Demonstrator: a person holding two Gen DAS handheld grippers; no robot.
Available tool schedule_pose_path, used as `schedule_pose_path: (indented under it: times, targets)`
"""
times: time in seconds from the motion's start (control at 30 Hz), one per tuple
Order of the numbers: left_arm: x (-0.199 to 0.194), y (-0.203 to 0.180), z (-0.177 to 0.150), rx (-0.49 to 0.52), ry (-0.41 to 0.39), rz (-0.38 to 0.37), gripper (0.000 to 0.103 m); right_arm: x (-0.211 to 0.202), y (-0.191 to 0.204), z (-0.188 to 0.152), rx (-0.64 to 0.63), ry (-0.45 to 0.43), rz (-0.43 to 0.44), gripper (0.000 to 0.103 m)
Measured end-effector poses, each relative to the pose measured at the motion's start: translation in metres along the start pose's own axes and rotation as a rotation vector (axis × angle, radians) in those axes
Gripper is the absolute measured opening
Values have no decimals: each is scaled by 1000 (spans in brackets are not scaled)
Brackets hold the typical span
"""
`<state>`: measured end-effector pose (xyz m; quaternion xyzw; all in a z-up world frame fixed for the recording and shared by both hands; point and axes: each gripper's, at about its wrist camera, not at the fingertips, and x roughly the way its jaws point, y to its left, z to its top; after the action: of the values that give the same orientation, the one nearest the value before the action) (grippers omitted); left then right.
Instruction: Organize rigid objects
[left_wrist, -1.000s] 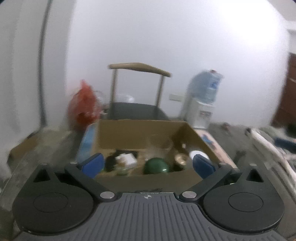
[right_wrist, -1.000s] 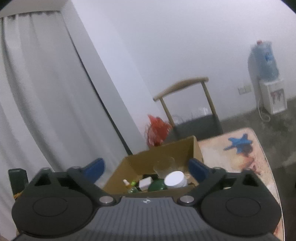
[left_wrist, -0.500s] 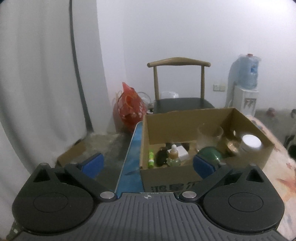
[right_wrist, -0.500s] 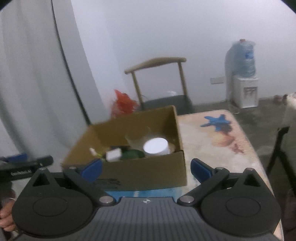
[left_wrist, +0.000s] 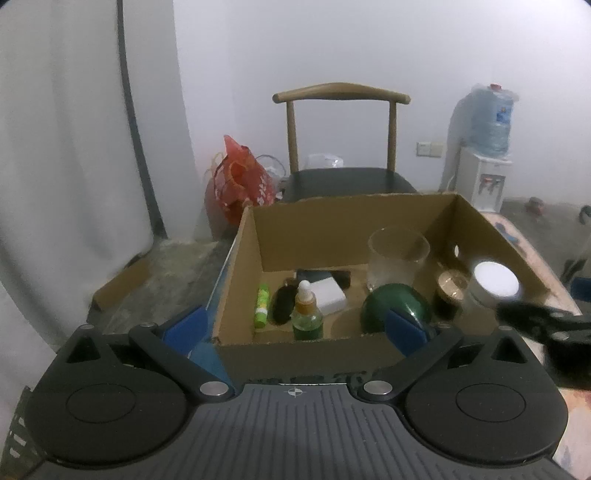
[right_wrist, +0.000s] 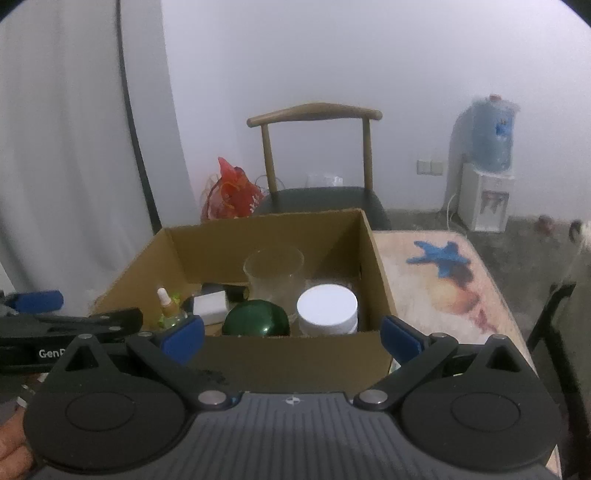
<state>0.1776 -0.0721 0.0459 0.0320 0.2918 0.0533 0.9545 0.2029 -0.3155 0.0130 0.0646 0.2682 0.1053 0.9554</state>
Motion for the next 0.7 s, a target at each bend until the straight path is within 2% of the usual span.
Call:
schedule_pose_path:
  times: [0.4, 0.7]
  targets:
    - [7, -4, 3, 4, 18, -11, 103, 18, 4, 4, -34, 11, -55, 103]
    - [7, -3, 4, 4, 17, -4, 103, 19, 4, 5, -33, 14, -52, 103]
